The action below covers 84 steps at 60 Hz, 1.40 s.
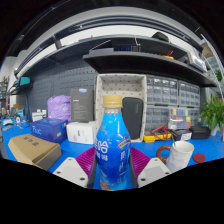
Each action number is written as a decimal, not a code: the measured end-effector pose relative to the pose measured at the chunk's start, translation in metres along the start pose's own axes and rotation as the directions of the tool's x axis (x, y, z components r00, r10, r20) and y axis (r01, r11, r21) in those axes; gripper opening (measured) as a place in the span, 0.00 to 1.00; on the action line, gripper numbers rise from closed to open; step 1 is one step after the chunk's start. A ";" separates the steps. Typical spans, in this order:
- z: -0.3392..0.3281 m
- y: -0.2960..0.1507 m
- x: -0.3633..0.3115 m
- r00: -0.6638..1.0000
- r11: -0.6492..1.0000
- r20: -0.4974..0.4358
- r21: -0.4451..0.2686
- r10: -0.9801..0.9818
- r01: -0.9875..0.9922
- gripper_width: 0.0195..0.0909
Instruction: Pour water
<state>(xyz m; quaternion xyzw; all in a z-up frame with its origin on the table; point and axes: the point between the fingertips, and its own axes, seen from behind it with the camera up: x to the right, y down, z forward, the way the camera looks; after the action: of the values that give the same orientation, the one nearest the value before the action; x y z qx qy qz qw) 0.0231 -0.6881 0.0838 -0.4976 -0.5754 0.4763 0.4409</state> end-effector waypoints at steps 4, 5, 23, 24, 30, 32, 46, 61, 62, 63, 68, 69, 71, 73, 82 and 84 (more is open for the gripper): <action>0.000 0.001 -0.001 1.000 1.000 0.010 0.006 -0.001 0.001 0.39; 0.000 0.001 0.000 1.000 1.000 0.009 0.008 0.002 -0.002 0.37; 0.008 0.003 0.017 0.986 0.986 -0.004 -0.013 0.166 -0.166 0.27; 0.026 0.012 0.037 0.982 0.982 -0.009 -0.019 0.186 -0.186 0.27; 0.010 -0.007 0.017 0.906 0.906 0.011 -0.029 0.423 -0.423 0.27; 0.011 -0.015 0.016 0.859 0.860 0.029 -0.024 0.511 -0.510 0.27; 0.023 -0.055 0.043 0.431 0.430 0.079 0.023 0.899 -0.902 0.27; 0.036 -0.079 0.082 -0.013 -0.021 0.141 0.050 0.990 -0.999 0.27; 0.037 -0.080 0.084 -0.035 -0.043 0.144 0.052 0.989 -0.998 0.27; 0.037 -0.080 0.087 -0.055 -0.063 0.148 0.053 0.987 -0.997 0.27; 0.036 -0.081 0.095 -0.171 -0.180 0.162 0.045 0.972 -0.983 0.27; 0.036 -0.081 0.097 -0.196 -0.205 0.165 0.045 0.967 -0.978 0.27; 0.037 -0.081 0.101 -0.242 -0.253 0.175 0.047 0.955 -0.966 0.27; 0.038 -0.080 0.105 -0.287 -0.300 0.186 0.046 0.940 -0.953 0.27; 0.038 -0.078 0.116 -0.439 -0.455 0.210 0.031 0.873 -0.890 0.27; 0.037 -0.078 0.117 -0.452 -0.466 0.204 0.026 0.868 -0.884 0.27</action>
<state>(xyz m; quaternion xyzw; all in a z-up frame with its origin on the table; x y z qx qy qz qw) -0.0383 -0.5799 0.1590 -0.6842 0.1535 0.6957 -0.1556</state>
